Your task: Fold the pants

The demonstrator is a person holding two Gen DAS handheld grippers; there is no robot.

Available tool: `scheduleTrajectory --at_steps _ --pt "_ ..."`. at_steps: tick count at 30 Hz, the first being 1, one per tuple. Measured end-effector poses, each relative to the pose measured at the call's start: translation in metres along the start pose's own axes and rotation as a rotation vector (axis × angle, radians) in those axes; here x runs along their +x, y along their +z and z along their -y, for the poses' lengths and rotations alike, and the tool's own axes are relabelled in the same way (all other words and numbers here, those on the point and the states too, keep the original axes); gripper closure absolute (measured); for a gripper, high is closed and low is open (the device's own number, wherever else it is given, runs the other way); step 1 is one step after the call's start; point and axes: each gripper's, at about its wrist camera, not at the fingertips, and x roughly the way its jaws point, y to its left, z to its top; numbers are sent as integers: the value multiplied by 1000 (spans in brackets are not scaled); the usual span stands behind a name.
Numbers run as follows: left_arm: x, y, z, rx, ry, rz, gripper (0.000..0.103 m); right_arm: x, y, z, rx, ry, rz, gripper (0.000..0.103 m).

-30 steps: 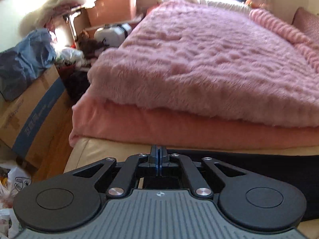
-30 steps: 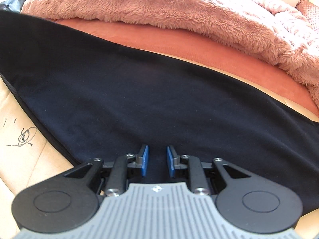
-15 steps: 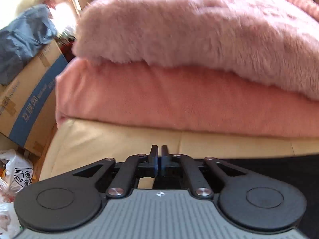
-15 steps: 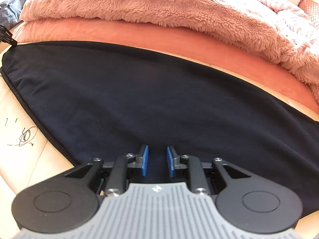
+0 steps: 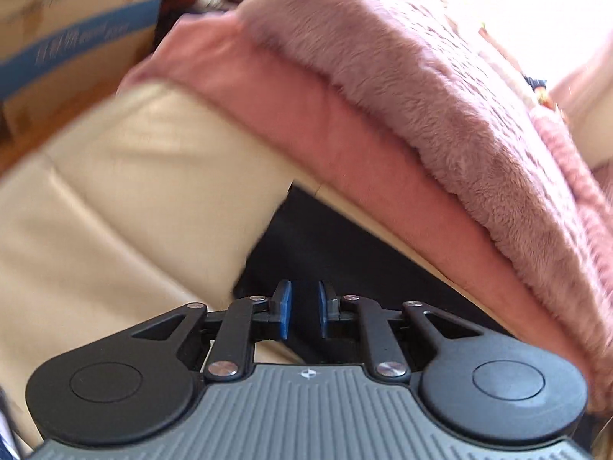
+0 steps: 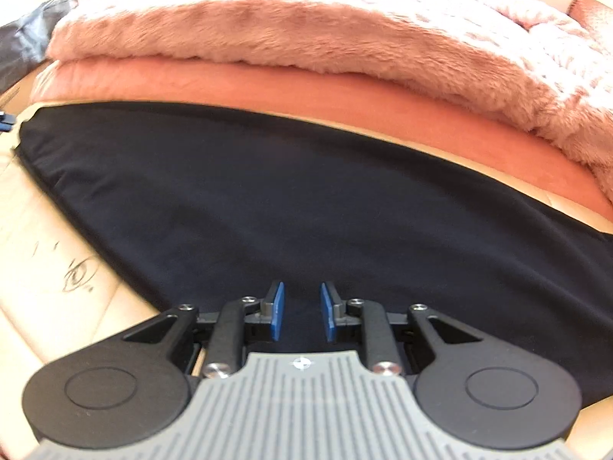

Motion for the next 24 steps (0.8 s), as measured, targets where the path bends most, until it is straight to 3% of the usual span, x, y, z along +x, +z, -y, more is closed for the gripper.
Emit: scheduleTrajectory --at_steps 4,7,11,14,19,23,24 --pt "10 -9 -16 -168 -51 20 88 5 -5 -3 27 8 -27 86" --pt "16 -10 -18 -209 -18 23 86 4 -7 -3 38 -6 -34 86" --pt "15 -10 -13 -201 9 48 83 -8 -9 -11 8 34 -2 82" --pt "13 -12 -14 -189 16 50 83 -16 -11 -31 -102 68 21 78" --pt "13 -12 -14 -161 43 67 101 -10 -13 -65 -291 49 19 78" --pt "12 -9 -11 -126 54 74 103 1 -15 -73 -377 22 1 82" --pt "12 -8 -9 -108 63 76 103 2 -16 -73 -383 10 -2 87"
